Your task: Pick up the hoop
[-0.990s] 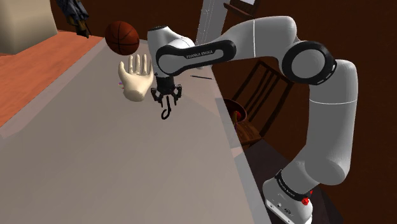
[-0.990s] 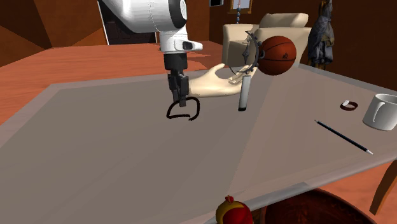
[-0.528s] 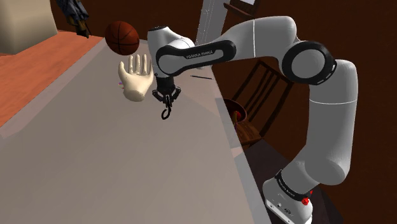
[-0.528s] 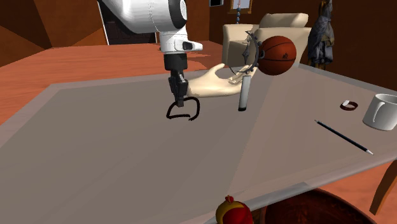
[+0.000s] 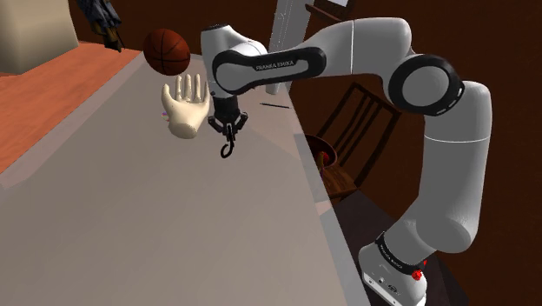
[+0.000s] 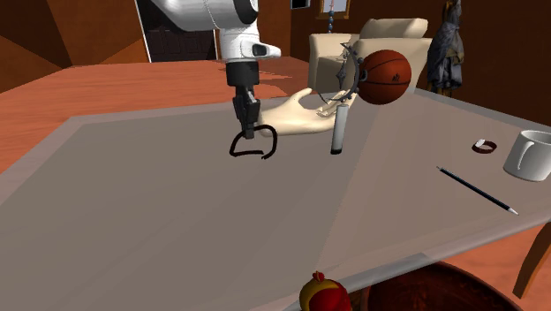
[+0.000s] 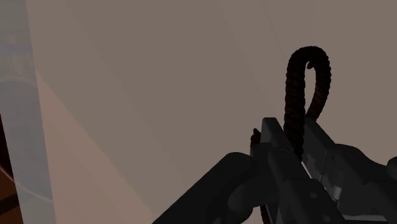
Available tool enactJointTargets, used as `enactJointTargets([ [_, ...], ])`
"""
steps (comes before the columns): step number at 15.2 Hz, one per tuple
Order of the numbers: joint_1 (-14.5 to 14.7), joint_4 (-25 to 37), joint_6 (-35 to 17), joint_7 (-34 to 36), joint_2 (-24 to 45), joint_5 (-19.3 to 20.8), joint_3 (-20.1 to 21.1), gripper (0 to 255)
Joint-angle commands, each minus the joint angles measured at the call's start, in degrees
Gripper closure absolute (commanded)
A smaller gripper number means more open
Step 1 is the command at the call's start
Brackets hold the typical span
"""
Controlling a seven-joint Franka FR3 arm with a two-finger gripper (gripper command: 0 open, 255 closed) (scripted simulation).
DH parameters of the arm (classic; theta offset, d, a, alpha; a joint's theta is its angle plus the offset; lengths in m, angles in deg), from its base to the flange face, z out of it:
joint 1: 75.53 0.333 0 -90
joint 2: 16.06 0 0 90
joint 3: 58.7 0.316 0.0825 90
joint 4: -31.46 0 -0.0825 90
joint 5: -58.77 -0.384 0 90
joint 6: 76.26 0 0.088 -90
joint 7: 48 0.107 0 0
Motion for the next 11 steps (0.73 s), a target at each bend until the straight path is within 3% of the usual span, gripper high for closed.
enactJointTargets([
  [1,0.0,1.0,1.3,-0.3,-0.4,-0.2,0.1,255],
  [11,0.3,5.4,6.8,-1.2,-1.6,-0.8,0.4,255],
])
